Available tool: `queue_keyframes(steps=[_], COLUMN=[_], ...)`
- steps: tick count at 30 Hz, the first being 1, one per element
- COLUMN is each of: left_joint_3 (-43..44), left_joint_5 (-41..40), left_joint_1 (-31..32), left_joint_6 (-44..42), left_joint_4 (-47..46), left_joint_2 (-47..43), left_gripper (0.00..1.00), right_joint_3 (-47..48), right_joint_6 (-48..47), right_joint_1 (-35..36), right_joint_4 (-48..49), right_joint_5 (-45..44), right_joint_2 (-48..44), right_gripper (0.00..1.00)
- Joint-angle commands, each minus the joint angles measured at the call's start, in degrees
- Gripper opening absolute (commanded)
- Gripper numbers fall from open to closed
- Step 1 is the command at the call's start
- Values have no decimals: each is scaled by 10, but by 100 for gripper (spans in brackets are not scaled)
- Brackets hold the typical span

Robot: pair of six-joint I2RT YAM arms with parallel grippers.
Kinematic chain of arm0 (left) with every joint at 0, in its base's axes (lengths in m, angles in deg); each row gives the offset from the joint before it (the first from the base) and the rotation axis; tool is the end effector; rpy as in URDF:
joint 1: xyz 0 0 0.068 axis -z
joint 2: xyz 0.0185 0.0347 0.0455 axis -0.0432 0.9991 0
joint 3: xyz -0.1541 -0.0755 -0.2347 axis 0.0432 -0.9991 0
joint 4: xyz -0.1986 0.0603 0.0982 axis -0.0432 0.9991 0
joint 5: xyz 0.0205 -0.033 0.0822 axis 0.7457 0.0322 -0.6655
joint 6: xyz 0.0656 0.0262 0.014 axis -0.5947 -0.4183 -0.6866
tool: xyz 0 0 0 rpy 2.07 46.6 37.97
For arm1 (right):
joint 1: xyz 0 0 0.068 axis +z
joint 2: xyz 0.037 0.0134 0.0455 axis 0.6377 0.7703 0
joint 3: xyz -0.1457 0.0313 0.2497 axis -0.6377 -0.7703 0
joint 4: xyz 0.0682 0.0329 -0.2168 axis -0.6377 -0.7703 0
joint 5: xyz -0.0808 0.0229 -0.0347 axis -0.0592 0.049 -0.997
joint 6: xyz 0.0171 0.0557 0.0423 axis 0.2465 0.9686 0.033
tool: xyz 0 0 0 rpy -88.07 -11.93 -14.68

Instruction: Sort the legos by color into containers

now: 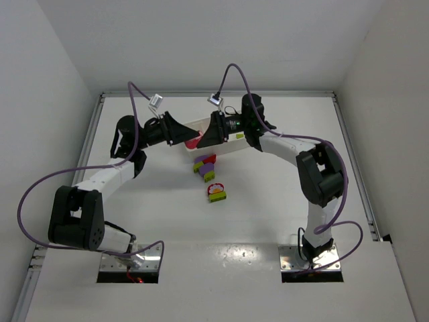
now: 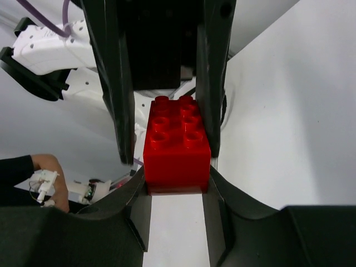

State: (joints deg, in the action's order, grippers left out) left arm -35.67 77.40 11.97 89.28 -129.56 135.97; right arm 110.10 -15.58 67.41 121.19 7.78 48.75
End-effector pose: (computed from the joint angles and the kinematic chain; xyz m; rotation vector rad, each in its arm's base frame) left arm 0.2741 -0.0949 0.3346 0.0838 1.7703 -1.6551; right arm 0.3431 0.2451 0.2983 -0.7086 1.9525 2.0269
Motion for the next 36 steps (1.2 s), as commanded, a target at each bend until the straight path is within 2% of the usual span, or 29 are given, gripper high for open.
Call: queue_keyframes(steps=[1, 5, 9, 12, 23, 26, 27, 30, 36], left_joint_3=[20, 20, 20, 20, 10, 10, 10, 3, 4], left_joint_5=[35, 41, 41, 35, 25, 25, 25, 25, -11], left_joint_1=[17, 17, 17, 17, 17, 17, 17, 10, -39], left_joint_6=[-12, -17, -17, -17, -12, -12, -12, -6, 40], left_joint_4=[-19, -7, -2, -7, -17, -17, -23, -42, -87], left_joint_2=[-1, -1, -1, -1, -1, -1, -1, -1, 16], left_gripper=[52, 52, 43, 42, 47, 40, 30, 12, 6], right_joint_3=[33, 38, 38, 22, -6, -6, -6, -6, -70], right_joint_6=[2, 2, 2, 2, -3, -3, -3, -8, -71], right_joint_1=[-11, -17, -23, -23, -23, -23, -23, -23, -23], right_joint_4=[40, 40, 40, 40, 40, 40, 40, 40, -19], right_joint_5=[-13, -13, -13, -7, 3, 3, 3, 8, 8], right_joint_2=[-4, -4, -4, -10, -27, -27, -27, -27, -65], right_gripper=[1, 1, 1, 1, 1, 1, 1, 1, 0])
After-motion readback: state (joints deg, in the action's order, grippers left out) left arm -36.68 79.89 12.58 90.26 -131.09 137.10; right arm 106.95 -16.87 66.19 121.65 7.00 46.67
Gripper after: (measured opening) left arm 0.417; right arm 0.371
